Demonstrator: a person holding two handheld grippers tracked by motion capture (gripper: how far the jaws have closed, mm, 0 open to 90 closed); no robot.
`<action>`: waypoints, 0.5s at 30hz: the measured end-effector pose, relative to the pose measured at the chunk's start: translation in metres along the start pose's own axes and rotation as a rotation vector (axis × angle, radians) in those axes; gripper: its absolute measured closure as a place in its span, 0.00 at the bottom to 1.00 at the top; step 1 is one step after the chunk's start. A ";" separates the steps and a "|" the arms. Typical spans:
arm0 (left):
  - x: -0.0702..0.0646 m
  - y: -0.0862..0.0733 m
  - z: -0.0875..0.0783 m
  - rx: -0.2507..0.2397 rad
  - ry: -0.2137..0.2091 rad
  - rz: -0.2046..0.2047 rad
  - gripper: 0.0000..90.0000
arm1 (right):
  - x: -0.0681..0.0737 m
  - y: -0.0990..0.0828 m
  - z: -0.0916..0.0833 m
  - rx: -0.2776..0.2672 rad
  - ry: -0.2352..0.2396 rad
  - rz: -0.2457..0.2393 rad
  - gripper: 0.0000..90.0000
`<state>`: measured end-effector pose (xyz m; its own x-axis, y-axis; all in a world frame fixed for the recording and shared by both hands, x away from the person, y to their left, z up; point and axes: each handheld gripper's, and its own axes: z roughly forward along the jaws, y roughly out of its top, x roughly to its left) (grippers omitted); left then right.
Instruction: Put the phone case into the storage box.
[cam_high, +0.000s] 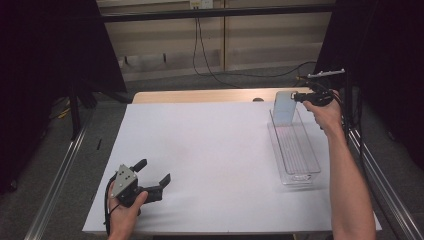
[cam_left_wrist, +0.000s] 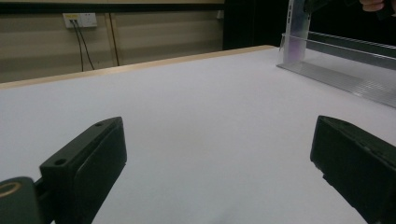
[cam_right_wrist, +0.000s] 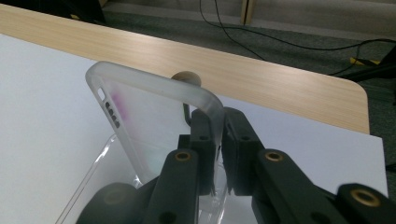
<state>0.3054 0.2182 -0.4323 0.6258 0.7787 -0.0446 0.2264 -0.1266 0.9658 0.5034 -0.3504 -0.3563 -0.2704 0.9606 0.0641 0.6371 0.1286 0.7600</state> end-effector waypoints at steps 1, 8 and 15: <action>0.000 0.000 0.000 0.001 0.000 0.001 0.04 | 0.000 0.000 0.000 0.000 -0.002 0.002 0.92; 0.000 0.000 0.000 0.001 0.000 0.000 0.04 | 0.001 0.000 0.001 -0.006 -0.001 -0.001 0.88; 0.000 0.000 0.000 0.002 0.000 0.002 0.04 | 0.002 0.001 0.001 -0.012 -0.005 0.005 0.85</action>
<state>0.3055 0.2185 -0.4323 0.6261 0.7785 -0.0430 0.2270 -0.1292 0.9653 0.5037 -0.3482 -0.3563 -0.2639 0.9624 0.0644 0.6295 0.1212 0.7675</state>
